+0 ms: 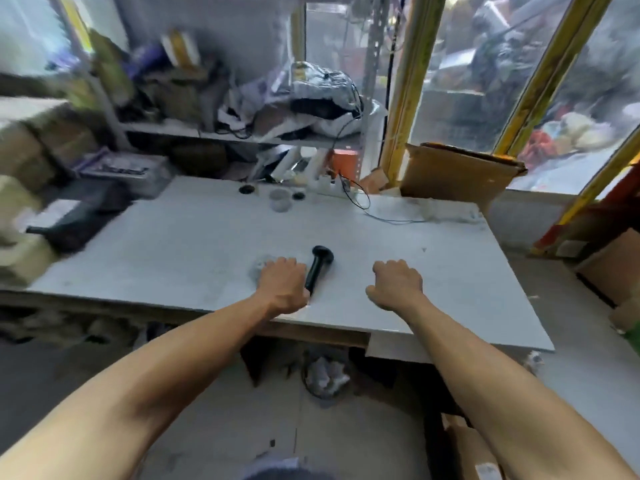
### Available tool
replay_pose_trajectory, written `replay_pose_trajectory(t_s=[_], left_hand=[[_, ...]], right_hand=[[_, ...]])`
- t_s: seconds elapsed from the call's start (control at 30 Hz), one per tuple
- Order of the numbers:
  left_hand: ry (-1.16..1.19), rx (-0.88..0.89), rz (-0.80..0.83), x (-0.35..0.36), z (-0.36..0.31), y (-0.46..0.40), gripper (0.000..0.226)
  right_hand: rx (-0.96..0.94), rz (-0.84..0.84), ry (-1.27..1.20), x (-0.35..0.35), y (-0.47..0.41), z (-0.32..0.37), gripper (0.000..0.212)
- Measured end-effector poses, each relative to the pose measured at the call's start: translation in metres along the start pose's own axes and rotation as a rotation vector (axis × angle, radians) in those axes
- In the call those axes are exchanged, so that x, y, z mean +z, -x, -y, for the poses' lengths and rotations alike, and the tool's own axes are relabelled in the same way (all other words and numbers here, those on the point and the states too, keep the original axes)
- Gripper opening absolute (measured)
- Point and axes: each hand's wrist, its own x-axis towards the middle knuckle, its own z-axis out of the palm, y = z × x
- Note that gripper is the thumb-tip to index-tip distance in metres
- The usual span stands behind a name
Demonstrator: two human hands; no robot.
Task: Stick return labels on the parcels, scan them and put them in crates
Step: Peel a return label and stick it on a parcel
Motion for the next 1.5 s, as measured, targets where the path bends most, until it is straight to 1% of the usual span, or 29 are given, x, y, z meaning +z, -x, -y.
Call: replay_pose_trajectory(t_s=[0.13,0.3,0.43,0.6,0.7,0.9,1.03,1.17,1.27,1.33,1.4,1.43,1.5], left_hand=[[0.035,-0.133,-0.032,-0.005,0.091,0.002,0.046],[0.097,-0.271,-0.053,-0.01,0.18,0.006,0.05],[0.172,-0.374,-0.062,0.0,0.243,0.006,0.048],[0.212,-0.481,-0.053,0.012,0.323,-0.008,0.047],[0.217,-0.525,-0.054,0.021,0.376,-0.025,0.046],[0.256,-0.616,-0.015,0.028,0.475,-0.044,0.046],[0.306,-0.743,-0.119,0.026,0.543,-0.037,0.035],[0.307,-0.9,-0.231,0.023,0.611,-0.019,0.046],[0.281,-1.01,-0.306,0.022,0.656,-0.009,0.056],[0.266,-1.05,-0.263,0.023,0.683,-0.005,0.068],[0.307,-1.079,-0.158,0.024,0.705,-0.003,0.08],[0.358,-1.091,-0.141,0.024,0.714,-0.002,0.08],[0.509,-1.115,-0.201,0.023,0.732,-0.003,0.07]], right_hand=[[-0.149,-0.029,-0.012,-0.018,-0.049,0.097,0.038],[-0.347,-0.023,0.013,-0.024,-0.098,0.198,0.04],[-0.453,-0.025,0.043,-0.021,-0.131,0.277,0.042],[-0.547,-0.02,0.042,-0.013,-0.18,0.366,0.044],[-0.584,-0.018,0.018,-0.008,-0.219,0.418,0.044],[-0.632,0.037,-0.053,0.0,-0.285,0.521,0.043],[-0.703,0.073,-0.07,-0.003,-0.311,0.591,0.042],[-0.769,0.091,-0.096,-0.003,-0.32,0.658,0.041],[-0.781,0.092,-0.127,0.0,-0.319,0.697,0.034],[-0.764,0.086,-0.157,0.004,-0.319,0.717,0.028],[-0.733,0.098,-0.18,0.008,-0.317,0.731,0.024],[-0.711,0.105,-0.2,0.009,-0.317,0.736,0.023],[-0.65,0.132,-0.258,0.013,-0.318,0.742,0.024]])
